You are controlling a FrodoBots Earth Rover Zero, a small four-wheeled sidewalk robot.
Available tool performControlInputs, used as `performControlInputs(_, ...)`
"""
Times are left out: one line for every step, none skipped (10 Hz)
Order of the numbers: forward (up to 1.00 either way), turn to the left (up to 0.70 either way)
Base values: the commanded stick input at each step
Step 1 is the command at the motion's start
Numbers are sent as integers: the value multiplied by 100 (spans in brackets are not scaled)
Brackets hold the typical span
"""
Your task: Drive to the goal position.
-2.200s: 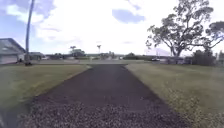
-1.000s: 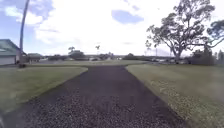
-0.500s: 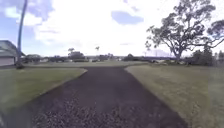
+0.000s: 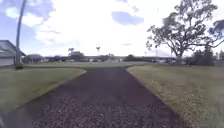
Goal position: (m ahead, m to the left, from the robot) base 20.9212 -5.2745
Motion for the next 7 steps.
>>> performControlInputs(50, 0)
performControlInputs(50, 0)
performControlInputs(50, 0)
performControlInputs(50, 0)
performControlInputs(50, 0)
performControlInputs(50, 0)
performControlInputs(50, 0)
